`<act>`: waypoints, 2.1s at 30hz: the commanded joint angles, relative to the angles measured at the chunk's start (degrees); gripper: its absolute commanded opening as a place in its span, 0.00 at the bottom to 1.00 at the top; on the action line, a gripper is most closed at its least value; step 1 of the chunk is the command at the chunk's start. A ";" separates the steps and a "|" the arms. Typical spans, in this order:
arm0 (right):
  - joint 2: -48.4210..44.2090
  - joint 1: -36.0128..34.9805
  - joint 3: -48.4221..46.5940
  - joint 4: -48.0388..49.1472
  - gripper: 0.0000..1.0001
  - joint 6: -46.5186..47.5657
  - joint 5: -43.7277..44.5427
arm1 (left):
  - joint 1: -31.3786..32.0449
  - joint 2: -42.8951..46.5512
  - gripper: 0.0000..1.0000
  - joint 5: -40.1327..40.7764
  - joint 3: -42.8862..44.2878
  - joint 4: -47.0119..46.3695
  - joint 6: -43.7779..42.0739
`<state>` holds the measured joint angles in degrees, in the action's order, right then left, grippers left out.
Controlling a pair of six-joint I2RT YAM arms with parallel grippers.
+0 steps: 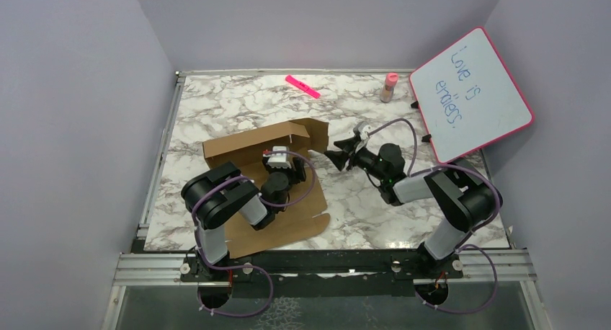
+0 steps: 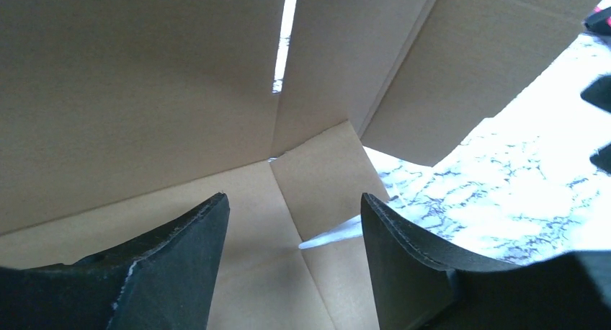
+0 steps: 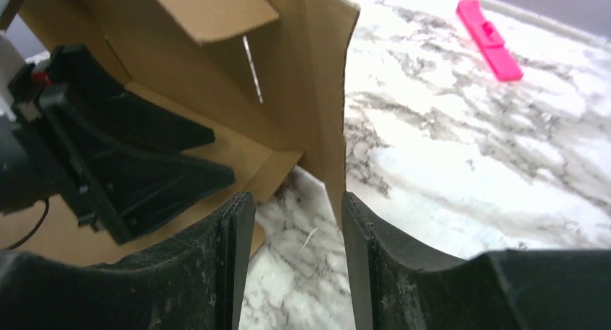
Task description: Fold the paper box
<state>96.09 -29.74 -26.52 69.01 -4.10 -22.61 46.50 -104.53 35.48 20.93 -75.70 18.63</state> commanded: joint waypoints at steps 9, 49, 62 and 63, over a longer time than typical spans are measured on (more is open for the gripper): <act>6.02 -0.23 -11.27 -2.93 0.49 3.55 -0.96 | -0.13 0.56 0.81 -5.88 0.17 -1.57 -2.91; -1.01 -1.47 -4.25 -5.39 0.02 4.71 -0.24 | 3.86 -0.29 0.79 12.07 7.91 15.77 -7.00; -0.45 -1.49 -4.23 -5.20 0.02 4.27 -1.15 | 0.70 6.47 0.65 6.05 4.09 15.51 -1.76; -0.39 -1.48 -4.23 -5.20 0.02 4.27 -1.28 | 0.36 6.41 0.65 5.45 4.04 15.50 -1.69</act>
<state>96.42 -31.03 -31.22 63.37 0.45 -23.73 48.03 -99.90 43.62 25.78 -60.23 14.96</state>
